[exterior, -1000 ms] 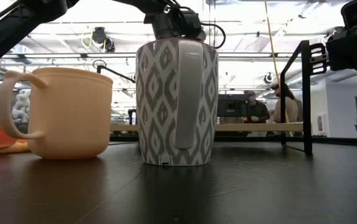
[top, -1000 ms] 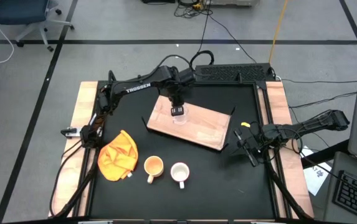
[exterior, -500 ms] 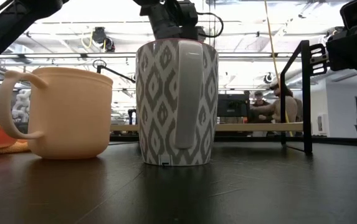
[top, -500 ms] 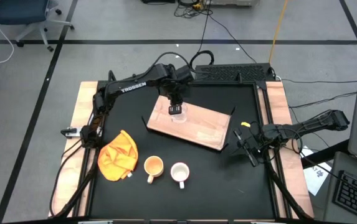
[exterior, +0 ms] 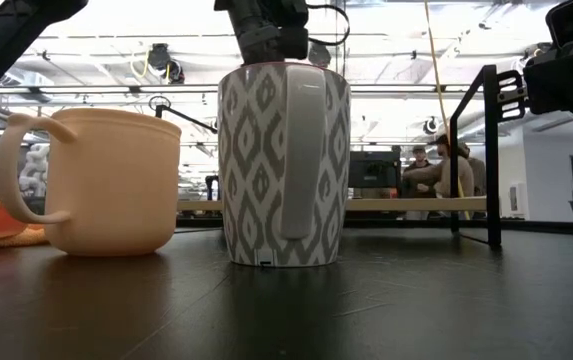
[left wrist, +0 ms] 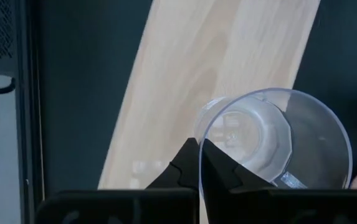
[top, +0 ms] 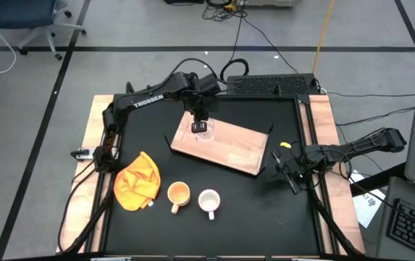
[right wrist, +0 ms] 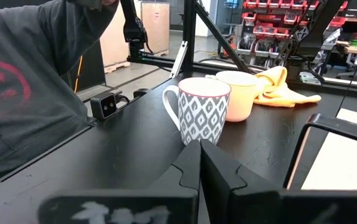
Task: Stack small to large cups/mugs on shelf
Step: Put the transparent mug on the shelf
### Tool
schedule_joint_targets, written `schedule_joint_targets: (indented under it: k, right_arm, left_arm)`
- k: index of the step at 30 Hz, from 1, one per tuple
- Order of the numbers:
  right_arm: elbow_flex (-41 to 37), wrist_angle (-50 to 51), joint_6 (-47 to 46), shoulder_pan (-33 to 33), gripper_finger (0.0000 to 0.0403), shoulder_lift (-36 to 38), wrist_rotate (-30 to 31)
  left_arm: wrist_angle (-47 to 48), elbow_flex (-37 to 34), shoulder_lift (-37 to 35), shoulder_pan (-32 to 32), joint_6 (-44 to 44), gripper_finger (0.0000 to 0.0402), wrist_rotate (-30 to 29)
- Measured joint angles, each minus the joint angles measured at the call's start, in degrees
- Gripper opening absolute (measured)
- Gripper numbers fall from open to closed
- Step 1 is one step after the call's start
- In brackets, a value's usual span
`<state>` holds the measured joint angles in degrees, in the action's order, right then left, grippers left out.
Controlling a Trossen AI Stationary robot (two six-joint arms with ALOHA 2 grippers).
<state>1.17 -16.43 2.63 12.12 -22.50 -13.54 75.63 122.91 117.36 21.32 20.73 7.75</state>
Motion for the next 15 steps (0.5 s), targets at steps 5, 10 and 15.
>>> schedule_joint_targets:
  k: [5, 10, 15]
  right_arm:
    - [0.0, 0.0, 0.0, 0.0, 0.0, 0.0, 0.0]
    - [0.0, 0.0, 0.0, 0.0, 0.0, 0.0, 0.0]
    - [0.0, 0.0, 0.0, 0.0, 0.0, 0.0, 0.0]
  left_arm:
    - [2.0, 0.0, -0.7, 0.4, 0.2, 0.0, -0.4]
    - [2.9, 0.0, -1.4, 1.3, -0.4, 0.0, -0.4]
    - [2.7, -2.3, -2.0, 2.0, -0.4, 0.0, -0.5]
